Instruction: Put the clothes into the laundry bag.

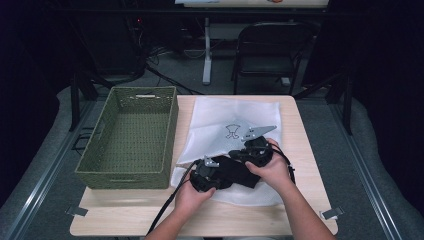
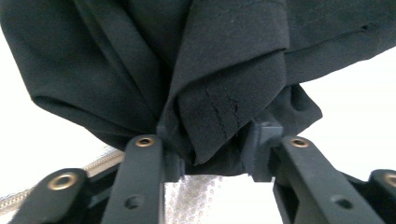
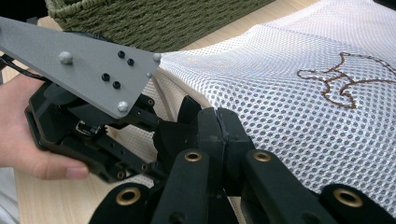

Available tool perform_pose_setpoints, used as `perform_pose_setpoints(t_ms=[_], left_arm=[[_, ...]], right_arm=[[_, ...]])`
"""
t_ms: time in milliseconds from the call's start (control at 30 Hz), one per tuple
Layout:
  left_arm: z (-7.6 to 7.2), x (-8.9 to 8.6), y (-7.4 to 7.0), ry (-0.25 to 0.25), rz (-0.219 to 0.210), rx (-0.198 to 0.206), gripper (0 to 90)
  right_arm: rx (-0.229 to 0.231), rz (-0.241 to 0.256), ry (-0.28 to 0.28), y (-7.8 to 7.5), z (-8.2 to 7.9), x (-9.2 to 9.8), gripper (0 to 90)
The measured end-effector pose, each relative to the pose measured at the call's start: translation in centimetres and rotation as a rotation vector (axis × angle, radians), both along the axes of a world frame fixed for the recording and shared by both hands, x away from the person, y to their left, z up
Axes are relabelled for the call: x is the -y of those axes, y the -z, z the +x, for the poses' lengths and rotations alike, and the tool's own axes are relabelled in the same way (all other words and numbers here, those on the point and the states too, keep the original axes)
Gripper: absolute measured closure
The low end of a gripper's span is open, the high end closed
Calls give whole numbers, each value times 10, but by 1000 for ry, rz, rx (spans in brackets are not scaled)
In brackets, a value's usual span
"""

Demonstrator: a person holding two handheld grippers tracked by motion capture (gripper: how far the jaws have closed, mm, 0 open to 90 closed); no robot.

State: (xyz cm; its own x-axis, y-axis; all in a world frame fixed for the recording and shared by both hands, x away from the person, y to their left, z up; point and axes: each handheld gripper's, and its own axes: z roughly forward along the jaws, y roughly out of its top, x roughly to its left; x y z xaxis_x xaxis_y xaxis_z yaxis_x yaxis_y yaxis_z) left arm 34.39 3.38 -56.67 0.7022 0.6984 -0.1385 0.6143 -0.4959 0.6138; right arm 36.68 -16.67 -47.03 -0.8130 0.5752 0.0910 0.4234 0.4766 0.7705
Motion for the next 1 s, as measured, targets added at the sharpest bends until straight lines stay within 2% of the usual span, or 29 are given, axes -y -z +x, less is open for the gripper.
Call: perform_pose_setpoints(t_ms=[33,200,300,500,767,1000], left_arm=[[0,0,1,-11,-5,7,685],[0,0,0,-1,1,13,785],[0,-1,1,-14,-13,8,826],[1,-1,-2,-21,-25,-11,850],[3,2,-7,-14,-30,-17,854],[7,6,-12,-30,-68,-20,854]], right_arm=[[0,-1,0,0,0,0,897],[0,-1,-1,0,0,0,897],[0,-2,-1,0,0,0,897],[2,-3,-2,0,0,0,897],[2,-8,-1,0,-1,-2,897],[6,-8,-3,0,-1,-2,897]])
